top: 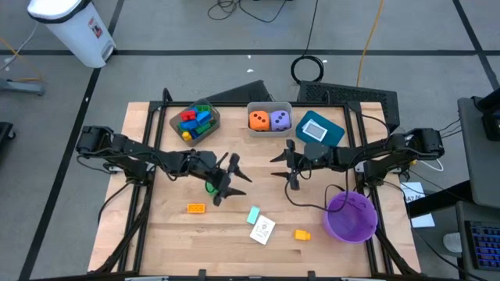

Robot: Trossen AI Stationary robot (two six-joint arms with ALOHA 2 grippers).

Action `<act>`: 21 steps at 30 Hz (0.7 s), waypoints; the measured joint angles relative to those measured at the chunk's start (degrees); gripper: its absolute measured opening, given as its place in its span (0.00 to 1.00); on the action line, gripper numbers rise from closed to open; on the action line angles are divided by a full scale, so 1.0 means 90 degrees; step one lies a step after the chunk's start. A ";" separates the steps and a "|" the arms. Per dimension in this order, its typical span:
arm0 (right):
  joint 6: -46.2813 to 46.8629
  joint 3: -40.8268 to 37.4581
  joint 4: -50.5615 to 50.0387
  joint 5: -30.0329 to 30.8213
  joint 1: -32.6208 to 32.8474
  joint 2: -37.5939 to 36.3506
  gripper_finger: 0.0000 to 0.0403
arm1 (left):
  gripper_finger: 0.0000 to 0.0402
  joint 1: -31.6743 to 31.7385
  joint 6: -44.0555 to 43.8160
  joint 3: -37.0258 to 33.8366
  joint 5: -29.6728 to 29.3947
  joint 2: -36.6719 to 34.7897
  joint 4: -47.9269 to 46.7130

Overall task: Pick & Place Toys
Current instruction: Put the green gamepiece into the black bin

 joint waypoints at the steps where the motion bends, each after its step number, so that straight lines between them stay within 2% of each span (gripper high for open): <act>1: 0.0000 0.0000 0.0002 0.0000 0.0000 0.0000 0.53 | 0.58 -0.0005 0.0230 0.0000 -0.0133 0.0000 -0.0133; 4: 0.0000 0.0000 0.0000 0.0000 0.0000 0.0000 0.53 | 0.58 -0.0022 0.0559 0.0000 -0.0757 -0.0001 -0.0581; 7: 0.0000 0.0000 0.0001 0.0000 0.0000 0.0000 0.53 | 0.58 -0.0018 -0.0360 0.0000 -0.1009 -0.0002 -0.0769; 16: 0.0002 0.0000 0.0005 0.0000 0.0000 0.0000 0.53 | 0.58 0.0183 -0.6702 0.0000 -0.1060 -0.0001 -0.0041; 21: 0.0055 0.0000 0.0005 0.0000 0.0000 0.0000 0.53 | 0.58 0.0472 -1.0593 0.0000 -0.1276 0.0000 0.0502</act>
